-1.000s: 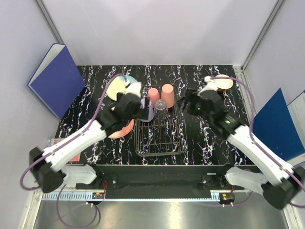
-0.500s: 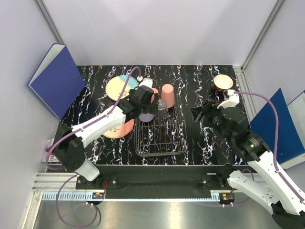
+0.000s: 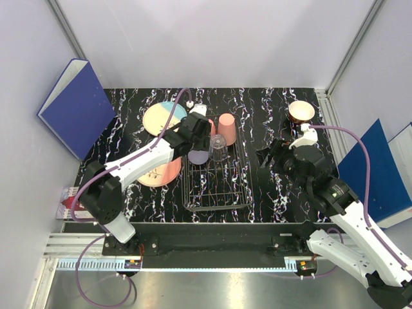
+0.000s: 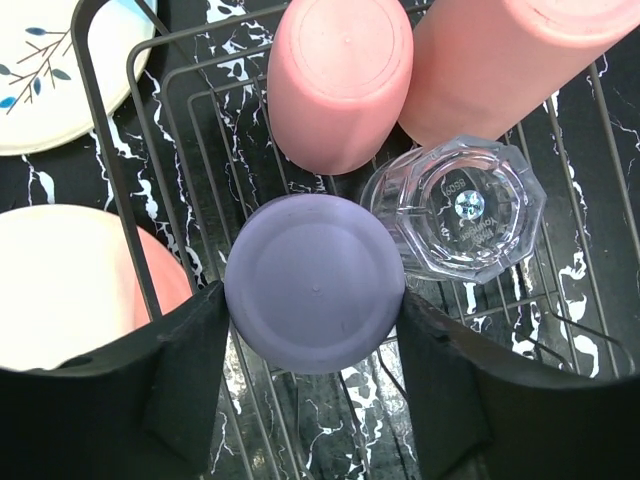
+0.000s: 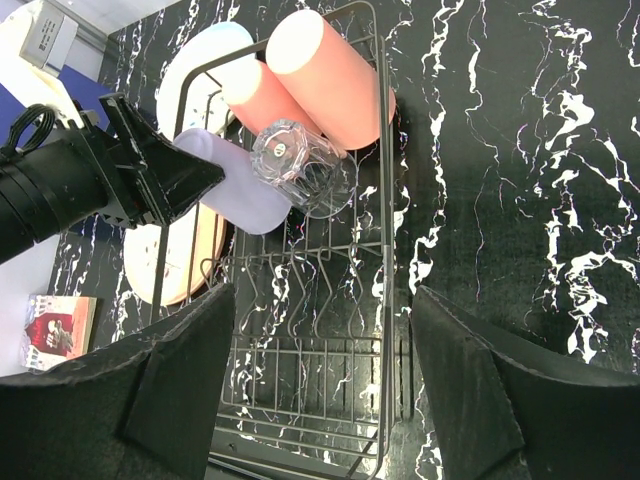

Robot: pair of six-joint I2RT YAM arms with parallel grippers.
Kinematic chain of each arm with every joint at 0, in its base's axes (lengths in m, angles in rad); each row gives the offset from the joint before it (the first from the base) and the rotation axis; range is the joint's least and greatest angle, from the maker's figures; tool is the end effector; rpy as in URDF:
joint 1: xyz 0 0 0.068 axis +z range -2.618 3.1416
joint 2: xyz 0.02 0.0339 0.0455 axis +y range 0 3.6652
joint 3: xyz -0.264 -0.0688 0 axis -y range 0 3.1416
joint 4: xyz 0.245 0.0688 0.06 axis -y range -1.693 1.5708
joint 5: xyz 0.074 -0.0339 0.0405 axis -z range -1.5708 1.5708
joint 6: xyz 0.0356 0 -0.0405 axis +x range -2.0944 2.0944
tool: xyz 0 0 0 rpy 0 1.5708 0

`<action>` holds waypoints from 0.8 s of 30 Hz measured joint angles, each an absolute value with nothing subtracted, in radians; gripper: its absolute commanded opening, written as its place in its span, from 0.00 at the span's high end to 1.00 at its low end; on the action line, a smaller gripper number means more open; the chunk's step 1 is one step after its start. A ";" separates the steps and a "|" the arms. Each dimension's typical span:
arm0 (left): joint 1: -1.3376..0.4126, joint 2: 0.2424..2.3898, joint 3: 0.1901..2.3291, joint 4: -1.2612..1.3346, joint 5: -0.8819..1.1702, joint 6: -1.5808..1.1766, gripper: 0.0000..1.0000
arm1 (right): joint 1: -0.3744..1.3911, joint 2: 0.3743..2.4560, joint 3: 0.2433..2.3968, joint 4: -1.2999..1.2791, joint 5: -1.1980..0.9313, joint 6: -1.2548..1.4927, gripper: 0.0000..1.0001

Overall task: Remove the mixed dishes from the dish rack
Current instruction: Pick up the cup from the dish rack.

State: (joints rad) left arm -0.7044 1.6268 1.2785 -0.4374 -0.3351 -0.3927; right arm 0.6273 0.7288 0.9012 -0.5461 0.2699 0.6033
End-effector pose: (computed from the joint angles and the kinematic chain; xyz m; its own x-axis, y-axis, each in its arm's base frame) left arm 0.2831 -0.2253 0.2737 -0.6642 0.0902 -0.7421 0.1951 0.9792 -0.0556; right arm 0.1310 0.0833 0.3509 -0.4503 0.3489 -0.8219 -0.1327 0.8841 0.4481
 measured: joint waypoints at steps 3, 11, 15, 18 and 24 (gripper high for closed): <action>-0.702 1.627 1.278 -0.435 -0.331 -0.392 0.56 | 0.627 0.730 0.900 -0.546 0.270 0.604 0.22; -0.701 1.582 1.261 -0.443 -0.325 -0.392 0.76 | 0.627 0.731 0.899 -0.546 0.270 0.609 0.22; -0.701 1.457 1.264 -0.487 -0.324 -0.382 0.86 | 0.627 0.728 0.899 -0.546 0.270 0.611 0.22; -0.701 1.345 1.315 -0.519 -0.321 -0.370 1.00 | 0.627 0.723 0.899 -0.546 0.269 0.612 0.21; -0.686 1.084 1.323 -0.411 -0.146 -0.388 1.00 | 0.628 0.690 0.892 -0.514 0.194 0.635 0.23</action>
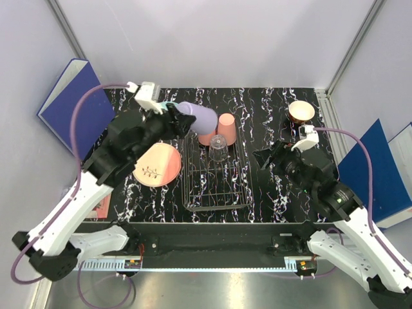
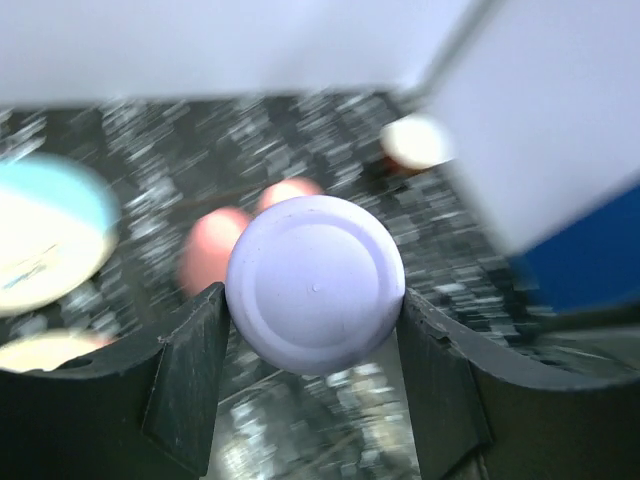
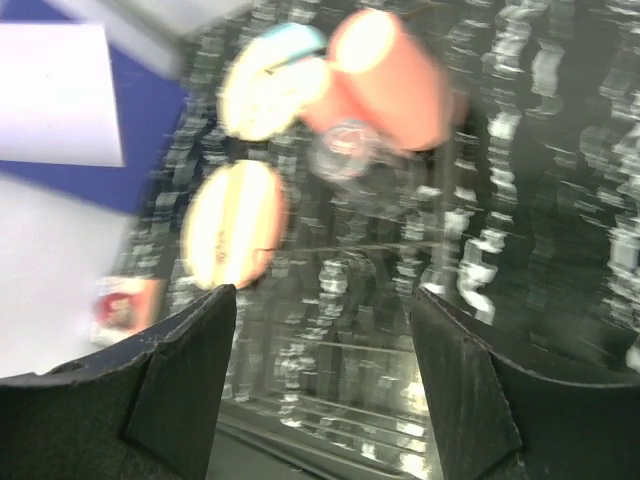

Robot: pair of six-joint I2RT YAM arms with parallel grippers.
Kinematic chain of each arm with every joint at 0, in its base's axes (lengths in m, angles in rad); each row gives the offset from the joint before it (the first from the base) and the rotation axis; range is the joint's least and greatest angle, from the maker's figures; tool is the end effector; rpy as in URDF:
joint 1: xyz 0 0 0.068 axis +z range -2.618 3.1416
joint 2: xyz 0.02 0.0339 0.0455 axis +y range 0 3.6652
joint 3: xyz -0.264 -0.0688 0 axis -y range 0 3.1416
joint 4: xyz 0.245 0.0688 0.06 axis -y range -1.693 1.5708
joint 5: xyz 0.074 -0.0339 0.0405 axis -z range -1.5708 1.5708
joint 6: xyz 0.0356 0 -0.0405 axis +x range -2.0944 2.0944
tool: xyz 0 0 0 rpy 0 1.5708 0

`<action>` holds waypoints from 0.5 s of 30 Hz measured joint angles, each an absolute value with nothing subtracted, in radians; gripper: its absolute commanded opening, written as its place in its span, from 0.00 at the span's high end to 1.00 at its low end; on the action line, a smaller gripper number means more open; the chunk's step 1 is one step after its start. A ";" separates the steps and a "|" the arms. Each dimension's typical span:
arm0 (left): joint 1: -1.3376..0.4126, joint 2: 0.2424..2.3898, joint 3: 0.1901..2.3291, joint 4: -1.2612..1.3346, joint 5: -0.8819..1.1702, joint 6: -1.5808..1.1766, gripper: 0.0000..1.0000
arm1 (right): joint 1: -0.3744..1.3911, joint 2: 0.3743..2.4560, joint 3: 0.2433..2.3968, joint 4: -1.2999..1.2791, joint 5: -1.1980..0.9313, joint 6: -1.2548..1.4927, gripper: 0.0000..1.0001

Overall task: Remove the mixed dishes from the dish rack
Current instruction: Place the cup at the center of the board.

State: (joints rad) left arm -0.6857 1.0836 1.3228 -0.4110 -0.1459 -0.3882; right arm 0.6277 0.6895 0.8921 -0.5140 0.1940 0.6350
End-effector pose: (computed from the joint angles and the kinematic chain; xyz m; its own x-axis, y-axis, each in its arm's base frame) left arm 0.1796 -0.1403 0.4444 -0.3176 -0.2240 -0.9214 0.4272 0.8337 -0.3499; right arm 0.1238 0.0813 0.3561 -0.4534 0.3902 -0.8014 -0.1973 0.8329 0.5171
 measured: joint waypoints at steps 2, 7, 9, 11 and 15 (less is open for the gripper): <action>-0.680 1.020 1.279 -0.333 -0.048 -0.413 1.00 | 0.627 0.652 0.873 -0.461 0.133 0.651 0.23; -0.662 0.957 1.141 -0.077 0.246 -0.553 1.00 | 0.627 0.535 0.815 -0.308 -0.022 0.706 0.23; -0.650 0.971 1.068 0.060 0.359 -0.650 1.00 | 0.627 0.492 0.813 -0.249 -0.076 0.732 0.24; -0.642 0.992 1.012 0.167 0.434 -0.735 1.00 | 0.627 0.467 0.813 -0.193 -0.115 0.753 0.24; -0.639 1.039 0.926 0.342 0.529 -0.880 1.00 | 0.627 0.440 0.808 -0.095 -0.180 0.792 0.24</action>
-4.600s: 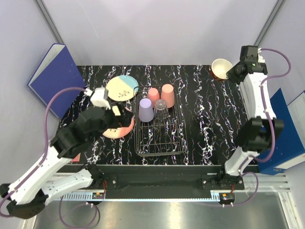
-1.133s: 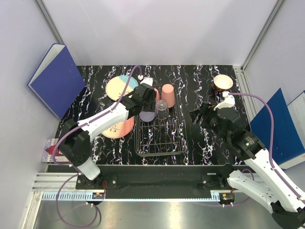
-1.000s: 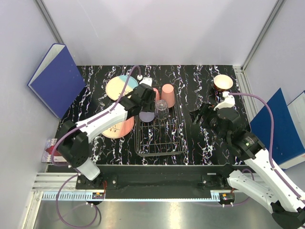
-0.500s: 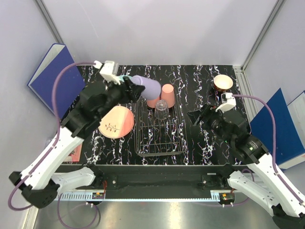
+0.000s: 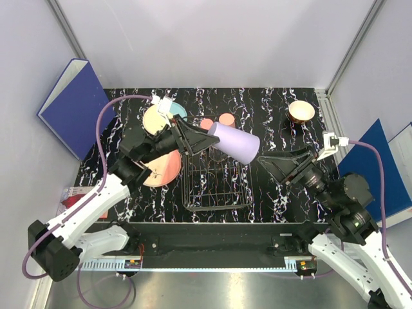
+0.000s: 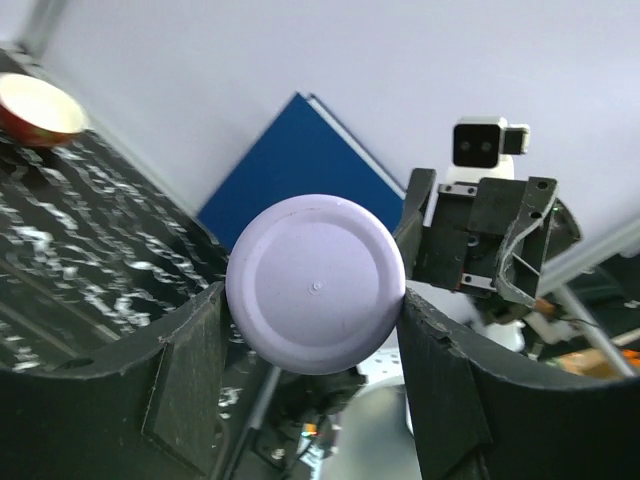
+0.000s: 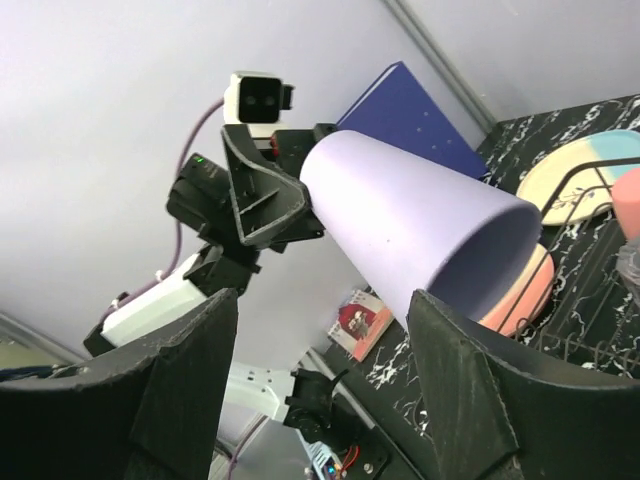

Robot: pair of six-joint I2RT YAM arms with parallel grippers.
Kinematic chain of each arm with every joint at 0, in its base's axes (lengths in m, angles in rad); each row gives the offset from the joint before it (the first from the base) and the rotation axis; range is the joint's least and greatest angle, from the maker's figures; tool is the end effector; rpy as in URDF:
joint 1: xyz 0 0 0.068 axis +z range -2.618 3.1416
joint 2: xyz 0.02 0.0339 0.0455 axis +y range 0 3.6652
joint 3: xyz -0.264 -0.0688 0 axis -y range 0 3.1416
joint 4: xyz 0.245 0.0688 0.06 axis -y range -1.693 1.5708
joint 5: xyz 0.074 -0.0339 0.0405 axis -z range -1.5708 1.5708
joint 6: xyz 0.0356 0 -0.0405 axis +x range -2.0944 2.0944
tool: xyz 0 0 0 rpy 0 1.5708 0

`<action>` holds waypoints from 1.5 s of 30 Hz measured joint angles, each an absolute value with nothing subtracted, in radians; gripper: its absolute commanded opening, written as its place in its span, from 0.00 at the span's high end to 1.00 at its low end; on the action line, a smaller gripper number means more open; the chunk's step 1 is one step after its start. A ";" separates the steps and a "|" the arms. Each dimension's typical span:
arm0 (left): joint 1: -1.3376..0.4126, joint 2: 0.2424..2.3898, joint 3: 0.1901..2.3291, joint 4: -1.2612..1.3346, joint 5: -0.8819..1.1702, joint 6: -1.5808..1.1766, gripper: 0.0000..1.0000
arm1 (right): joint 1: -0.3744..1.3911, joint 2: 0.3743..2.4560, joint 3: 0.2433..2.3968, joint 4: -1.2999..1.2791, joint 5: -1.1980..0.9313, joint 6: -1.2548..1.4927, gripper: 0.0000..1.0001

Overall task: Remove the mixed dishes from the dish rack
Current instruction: Place the cup at the center of the board.

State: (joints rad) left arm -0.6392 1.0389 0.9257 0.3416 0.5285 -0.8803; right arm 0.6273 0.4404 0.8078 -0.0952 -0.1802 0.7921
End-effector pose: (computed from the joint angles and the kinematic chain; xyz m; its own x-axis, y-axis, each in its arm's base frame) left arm 0.1806 -0.1566 0.3967 -0.5853 -0.3945 -0.7084 0.7193 0.1507 -0.6782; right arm 0.0718 0.0599 0.3994 -0.3577 0.6057 -0.7108 -0.6587 0.3759 0.6518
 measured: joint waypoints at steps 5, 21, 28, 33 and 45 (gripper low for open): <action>-0.639 1.047 0.906 0.460 0.576 -0.964 1.00 | 0.627 0.455 0.796 -0.062 -0.216 0.810 0.25; -0.630 1.063 0.860 0.579 0.585 -1.026 1.00 | 0.629 0.631 0.776 0.074 -0.317 0.829 0.87; -0.633 1.064 0.860 0.541 0.581 -1.016 0.01 | 0.635 0.632 0.809 0.059 -0.334 0.817 1.00; -0.647 0.983 0.860 0.406 0.494 -0.926 0.01 | 0.632 0.629 0.965 -0.271 -0.061 0.744 1.00; -0.628 0.684 0.780 0.038 0.077 -0.903 0.01 | 0.381 1.243 1.537 -0.949 0.558 0.695 1.00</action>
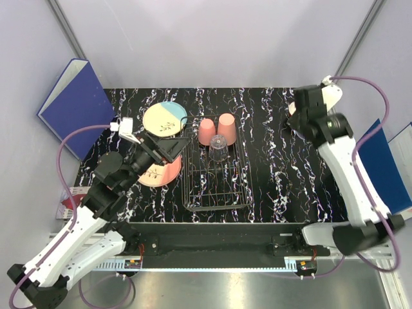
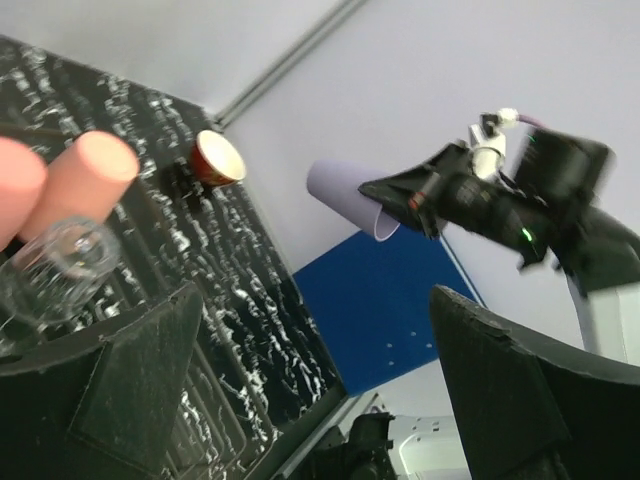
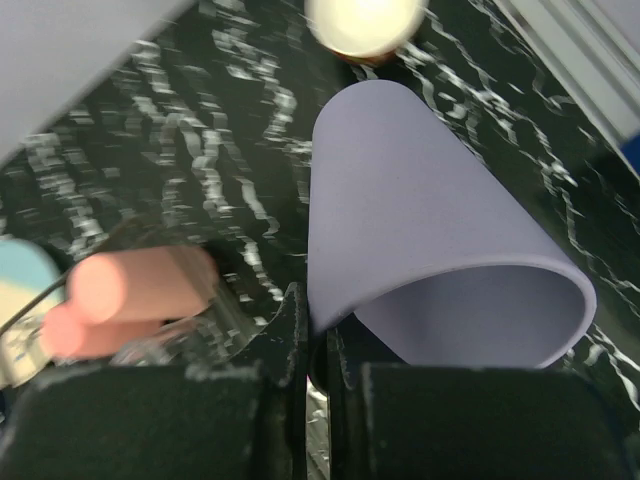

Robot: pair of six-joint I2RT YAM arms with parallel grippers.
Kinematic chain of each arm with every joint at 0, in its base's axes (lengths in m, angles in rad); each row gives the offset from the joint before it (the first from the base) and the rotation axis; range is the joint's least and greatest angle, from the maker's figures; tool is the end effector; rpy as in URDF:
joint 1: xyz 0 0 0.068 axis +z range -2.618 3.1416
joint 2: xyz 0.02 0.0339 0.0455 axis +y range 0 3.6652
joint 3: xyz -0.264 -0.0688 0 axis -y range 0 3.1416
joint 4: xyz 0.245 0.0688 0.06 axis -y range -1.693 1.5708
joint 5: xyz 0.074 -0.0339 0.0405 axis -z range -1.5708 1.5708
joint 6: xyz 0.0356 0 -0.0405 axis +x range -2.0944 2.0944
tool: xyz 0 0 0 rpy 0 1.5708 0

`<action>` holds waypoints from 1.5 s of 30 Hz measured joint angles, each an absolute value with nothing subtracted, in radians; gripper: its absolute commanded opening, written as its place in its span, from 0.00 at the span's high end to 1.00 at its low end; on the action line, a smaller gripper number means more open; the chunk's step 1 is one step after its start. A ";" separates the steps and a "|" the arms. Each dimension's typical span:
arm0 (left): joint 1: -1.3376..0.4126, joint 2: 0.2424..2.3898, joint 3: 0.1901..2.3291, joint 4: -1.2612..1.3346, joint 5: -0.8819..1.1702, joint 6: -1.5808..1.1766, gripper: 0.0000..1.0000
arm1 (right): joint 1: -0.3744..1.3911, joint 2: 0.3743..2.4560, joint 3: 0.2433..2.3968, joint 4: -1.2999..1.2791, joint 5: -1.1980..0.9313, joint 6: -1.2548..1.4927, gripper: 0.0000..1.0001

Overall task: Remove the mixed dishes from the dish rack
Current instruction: Place the cup at the center of the board.

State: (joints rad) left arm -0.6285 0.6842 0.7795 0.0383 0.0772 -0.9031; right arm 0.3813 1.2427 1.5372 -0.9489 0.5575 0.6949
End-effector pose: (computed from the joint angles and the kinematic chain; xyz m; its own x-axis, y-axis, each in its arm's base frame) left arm 0.1295 -0.0975 0.3780 -0.4421 -0.6465 -0.6217 0.4858 0.4100 -0.7719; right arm 0.2248 0.0698 0.4285 -0.3867 0.4304 -0.8156 0.4185 0.8700 0.2607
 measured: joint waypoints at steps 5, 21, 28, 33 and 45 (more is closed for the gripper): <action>-0.628 0.620 0.770 -0.085 0.017 -0.905 0.01 | 0.118 1.451 1.615 -1.047 0.392 0.711 1.00; -0.628 0.617 0.741 -0.237 -0.030 -0.907 0.01 | -0.047 1.818 1.679 -1.139 0.186 0.779 1.00; -0.628 0.618 0.718 -0.254 -0.030 -0.910 0.01 | -0.090 1.904 1.679 -1.148 0.228 0.771 1.00; -0.628 0.619 0.714 -0.254 -0.030 -0.910 0.01 | -0.097 1.931 1.694 -1.154 0.227 0.754 0.91; -0.628 0.625 0.696 -0.239 -0.010 -0.908 0.01 | -0.097 1.931 1.696 -1.146 0.223 0.732 0.67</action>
